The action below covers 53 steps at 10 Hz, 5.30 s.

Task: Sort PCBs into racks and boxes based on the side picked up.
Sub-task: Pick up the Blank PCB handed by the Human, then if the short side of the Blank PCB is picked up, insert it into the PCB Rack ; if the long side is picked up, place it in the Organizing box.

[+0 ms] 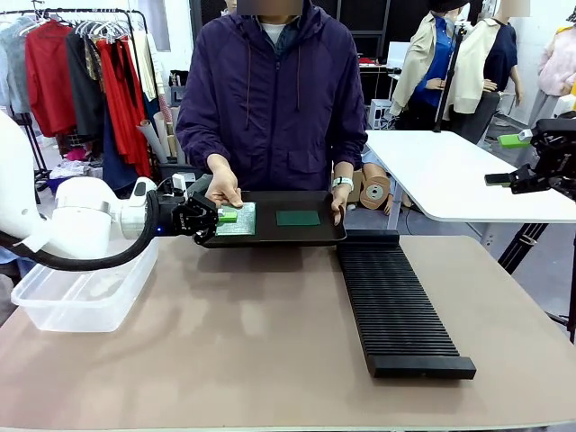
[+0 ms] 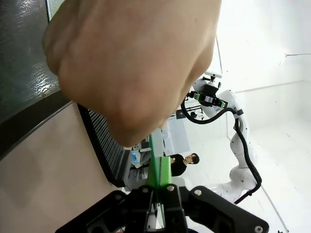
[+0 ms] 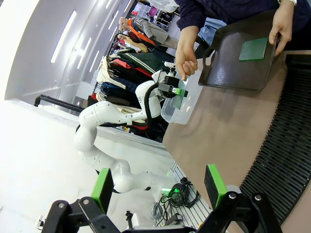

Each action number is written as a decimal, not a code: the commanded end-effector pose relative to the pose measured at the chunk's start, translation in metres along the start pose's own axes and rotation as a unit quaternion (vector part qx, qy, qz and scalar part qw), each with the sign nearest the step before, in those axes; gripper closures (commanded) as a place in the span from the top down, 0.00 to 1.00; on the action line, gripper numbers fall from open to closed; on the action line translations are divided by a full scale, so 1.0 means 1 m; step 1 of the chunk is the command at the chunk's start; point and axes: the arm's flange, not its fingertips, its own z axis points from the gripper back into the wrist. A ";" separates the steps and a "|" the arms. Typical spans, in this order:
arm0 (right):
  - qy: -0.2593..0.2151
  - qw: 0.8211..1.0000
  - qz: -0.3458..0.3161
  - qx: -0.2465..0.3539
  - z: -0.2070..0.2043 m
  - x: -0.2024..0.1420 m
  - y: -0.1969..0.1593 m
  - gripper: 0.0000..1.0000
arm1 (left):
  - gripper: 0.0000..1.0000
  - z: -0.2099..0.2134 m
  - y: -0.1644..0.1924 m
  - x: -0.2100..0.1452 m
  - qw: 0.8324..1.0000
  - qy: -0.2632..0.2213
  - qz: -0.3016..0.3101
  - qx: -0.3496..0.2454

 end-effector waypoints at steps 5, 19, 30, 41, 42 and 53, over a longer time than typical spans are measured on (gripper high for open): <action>0.000 1.000 0.001 0.002 0.000 0.001 0.002 1.00 | 0.00 0.000 0.000 0.000 1.000 -0.002 0.000 0.000; 0.000 1.000 0.001 0.002 0.000 0.001 0.002 1.00 | 0.00 0.000 0.000 0.000 1.000 -0.002 0.000 0.000; 0.000 1.000 0.001 0.002 0.000 0.001 0.002 1.00 | 0.00 0.000 0.001 0.000 1.000 -0.002 0.000 0.003; 0.000 1.000 0.001 0.002 0.000 0.001 0.002 1.00 | 0.00 0.151 -0.117 0.013 0.952 0.035 0.022 0.302; 0.000 1.000 0.001 0.002 0.000 0.001 0.002 1.00 | 0.00 0.160 -0.122 0.014 0.942 0.034 0.015 0.334; 0.000 1.000 0.001 0.002 0.000 0.001 0.002 1.00 | 0.00 0.182 -0.078 0.036 0.836 0.113 -0.005 0.536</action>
